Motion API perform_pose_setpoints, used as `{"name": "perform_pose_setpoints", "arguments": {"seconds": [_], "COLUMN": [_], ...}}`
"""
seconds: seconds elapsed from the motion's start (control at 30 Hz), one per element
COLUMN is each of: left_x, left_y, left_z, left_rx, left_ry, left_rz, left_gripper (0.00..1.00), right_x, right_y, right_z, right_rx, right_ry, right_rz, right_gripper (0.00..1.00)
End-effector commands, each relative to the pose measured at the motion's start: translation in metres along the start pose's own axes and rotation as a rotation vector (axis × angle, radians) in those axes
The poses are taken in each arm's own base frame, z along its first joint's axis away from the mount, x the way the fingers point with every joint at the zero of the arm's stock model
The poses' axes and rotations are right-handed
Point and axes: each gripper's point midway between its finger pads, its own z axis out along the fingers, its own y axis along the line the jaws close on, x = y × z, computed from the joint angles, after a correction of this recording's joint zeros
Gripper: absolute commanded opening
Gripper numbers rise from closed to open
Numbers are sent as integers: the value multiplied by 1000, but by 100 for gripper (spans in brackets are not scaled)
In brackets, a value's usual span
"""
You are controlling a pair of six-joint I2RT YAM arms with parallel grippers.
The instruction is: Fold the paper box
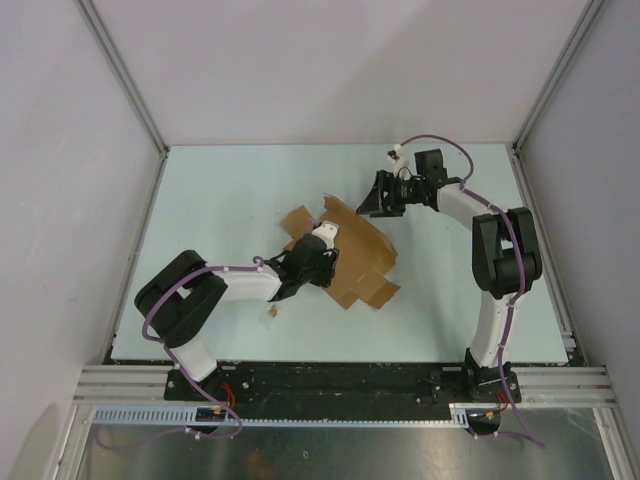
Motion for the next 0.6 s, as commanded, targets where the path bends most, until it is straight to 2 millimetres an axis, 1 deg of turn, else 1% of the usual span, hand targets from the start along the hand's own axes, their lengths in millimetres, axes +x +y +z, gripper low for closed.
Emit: {"name": "perform_pose_setpoints", "arguments": {"seconds": [0.0, 0.13, 0.3, 0.57], "left_x": [30, 29, 30, 30], "left_y": [0, 0, 0, 0], "left_z": [0, 0, 0, 0], "left_rx": [14, 16, 16, 14], "left_ry": [95, 94, 96, 95], "left_rz": [-10, -10, -8, -8], "left_gripper": [47, 47, 47, 47], "right_x": [-17, -13, -6, 2], "right_y": [35, 33, 31, 17], "right_z": [-13, -12, -5, 4], "right_rx": [-78, -80, -70, -14], "right_ry": [-44, -30, -10, 12], "right_rz": [-68, -61, -68, -67], "right_gripper": [76, 77, 78, 78]}}
